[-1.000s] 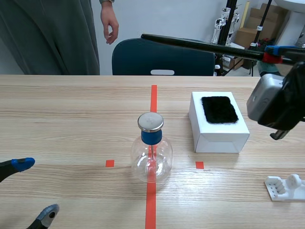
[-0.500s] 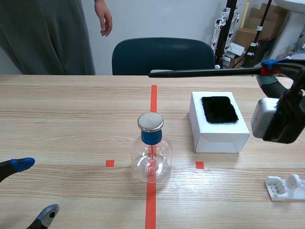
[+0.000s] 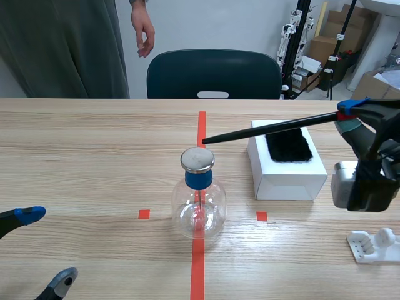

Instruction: Do the electroscope experiment. move the rod toward and away from the electroscope

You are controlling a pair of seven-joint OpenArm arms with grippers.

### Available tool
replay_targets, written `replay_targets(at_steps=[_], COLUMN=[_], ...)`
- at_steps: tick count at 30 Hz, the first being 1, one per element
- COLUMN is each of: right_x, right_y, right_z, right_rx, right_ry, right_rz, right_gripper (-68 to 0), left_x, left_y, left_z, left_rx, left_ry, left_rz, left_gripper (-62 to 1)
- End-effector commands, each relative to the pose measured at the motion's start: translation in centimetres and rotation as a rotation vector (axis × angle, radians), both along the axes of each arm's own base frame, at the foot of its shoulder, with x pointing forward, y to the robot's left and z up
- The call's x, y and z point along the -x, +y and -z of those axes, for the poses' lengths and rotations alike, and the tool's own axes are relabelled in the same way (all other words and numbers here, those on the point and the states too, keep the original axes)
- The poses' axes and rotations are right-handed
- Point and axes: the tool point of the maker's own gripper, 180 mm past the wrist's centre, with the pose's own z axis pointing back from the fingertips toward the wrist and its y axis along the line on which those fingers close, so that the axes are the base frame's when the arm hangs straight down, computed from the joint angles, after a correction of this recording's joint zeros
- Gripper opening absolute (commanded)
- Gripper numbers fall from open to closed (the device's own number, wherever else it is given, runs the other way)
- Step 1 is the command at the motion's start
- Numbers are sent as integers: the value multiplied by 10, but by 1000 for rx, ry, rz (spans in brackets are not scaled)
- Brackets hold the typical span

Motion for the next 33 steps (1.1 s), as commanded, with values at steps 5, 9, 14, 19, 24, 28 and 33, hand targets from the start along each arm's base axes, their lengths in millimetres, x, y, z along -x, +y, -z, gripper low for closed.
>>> replay_targets(at_steps=[5,9,14,19,24,28,33], right_x=[-3,-3,-3,-5,0,12,32], right_y=[3,3,3,-1,-5,-6,-10], right_z=[-8,-8,-9,-18,-37,-54,-69], right_rx=[21,24,9,-49,-126,-211,-268], right_ry=[-35,-36,-33,-39,-51,-46,-39], right_rz=[-25,-26,-21,2,22,41,75], right_gripper=[-674,-674,-674,-674,-674,-674,-674], left_x=[-2,-2,-2,-2,-2,-2,-2], left_y=[2,2,2,2,2,2,2], left_z=[-14,-14,-14,-14,-14,-14,-14], left_rx=[39,39,39,39,39,39,39], left_ry=[-53,-53,-53,-53,-53,-53,-53], left_rz=[-5,-5,-5,-5,-5,-5,-5], left_gripper=[14,14,14,14,14,14,14])
